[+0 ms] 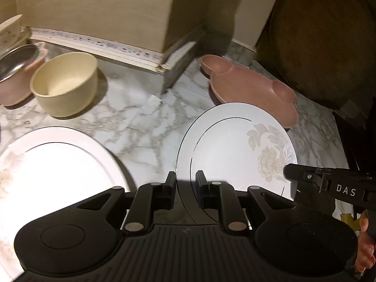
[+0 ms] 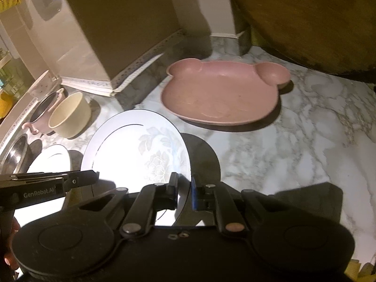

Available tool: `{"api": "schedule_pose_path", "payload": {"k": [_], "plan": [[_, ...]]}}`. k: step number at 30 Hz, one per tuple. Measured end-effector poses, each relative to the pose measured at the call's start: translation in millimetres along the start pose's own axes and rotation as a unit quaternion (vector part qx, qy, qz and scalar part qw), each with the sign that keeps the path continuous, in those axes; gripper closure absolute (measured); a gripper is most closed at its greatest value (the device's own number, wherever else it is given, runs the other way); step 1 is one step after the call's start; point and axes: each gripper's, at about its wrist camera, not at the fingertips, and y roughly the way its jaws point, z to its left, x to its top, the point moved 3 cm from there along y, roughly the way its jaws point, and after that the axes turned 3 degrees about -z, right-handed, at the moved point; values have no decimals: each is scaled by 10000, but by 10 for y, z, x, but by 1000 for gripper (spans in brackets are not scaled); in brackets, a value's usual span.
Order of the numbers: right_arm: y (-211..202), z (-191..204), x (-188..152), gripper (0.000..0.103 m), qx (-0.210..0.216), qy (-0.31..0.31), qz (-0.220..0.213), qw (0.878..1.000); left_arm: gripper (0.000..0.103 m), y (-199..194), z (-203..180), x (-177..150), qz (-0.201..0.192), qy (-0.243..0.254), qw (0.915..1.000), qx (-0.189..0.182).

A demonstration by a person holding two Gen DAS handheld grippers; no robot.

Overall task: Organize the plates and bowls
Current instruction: 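Lift the floral plate with both grippers and lower it onto the large white plate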

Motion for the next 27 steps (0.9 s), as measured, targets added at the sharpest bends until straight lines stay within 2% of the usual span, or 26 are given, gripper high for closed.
{"api": "schedule_pose_path", "payload": {"k": [18, 27], "plan": [[250, 869, 141, 92, 637, -435, 171, 9969, 86, -495, 790, 95, -243, -518, 9960, 685], [374, 1334, 114, 92, 918, -692, 328, 9928, 87, -720, 1212, -19, -204, -697, 9924, 991]]}}
